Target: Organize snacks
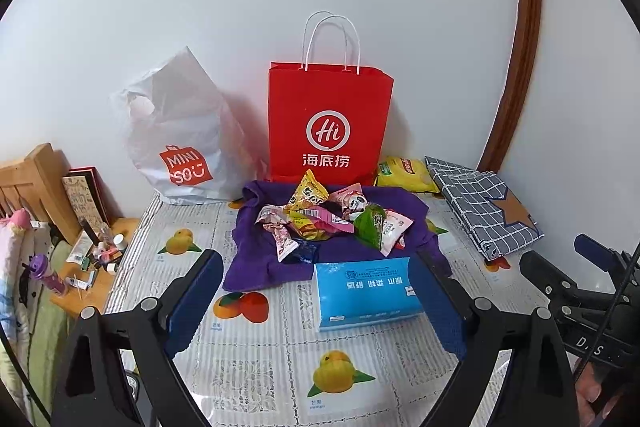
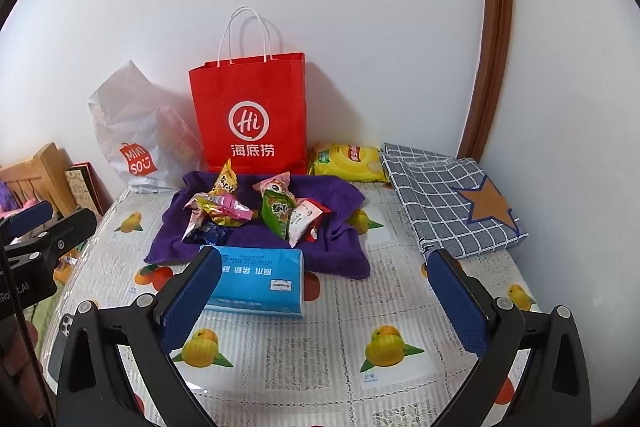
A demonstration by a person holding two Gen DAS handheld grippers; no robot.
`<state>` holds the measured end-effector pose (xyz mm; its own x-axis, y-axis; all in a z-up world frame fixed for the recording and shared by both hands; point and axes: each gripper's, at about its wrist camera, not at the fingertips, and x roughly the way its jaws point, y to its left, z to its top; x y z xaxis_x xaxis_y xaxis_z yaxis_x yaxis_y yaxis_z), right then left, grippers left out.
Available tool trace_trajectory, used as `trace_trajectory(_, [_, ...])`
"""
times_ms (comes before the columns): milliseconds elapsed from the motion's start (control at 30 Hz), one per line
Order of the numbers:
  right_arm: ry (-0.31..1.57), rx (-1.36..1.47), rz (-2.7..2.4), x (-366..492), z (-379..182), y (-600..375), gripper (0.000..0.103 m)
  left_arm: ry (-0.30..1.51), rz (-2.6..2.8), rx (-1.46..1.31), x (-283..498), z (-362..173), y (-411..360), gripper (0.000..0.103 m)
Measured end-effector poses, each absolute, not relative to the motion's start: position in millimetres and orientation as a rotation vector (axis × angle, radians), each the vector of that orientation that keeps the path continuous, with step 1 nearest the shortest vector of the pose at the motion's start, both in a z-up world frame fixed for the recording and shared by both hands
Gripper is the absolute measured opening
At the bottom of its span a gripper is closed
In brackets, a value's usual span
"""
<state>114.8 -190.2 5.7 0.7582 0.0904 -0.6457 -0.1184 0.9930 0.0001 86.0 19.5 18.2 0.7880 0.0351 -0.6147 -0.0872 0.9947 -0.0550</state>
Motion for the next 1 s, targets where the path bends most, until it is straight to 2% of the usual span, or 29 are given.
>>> trace_trajectory(1000, [0.688, -0.045, 0.115, 113.1, 10.5, -185.8, 0.101, 0.66, 0.069, -0.092, 85.5, 21.9, 23.9, 0.094])
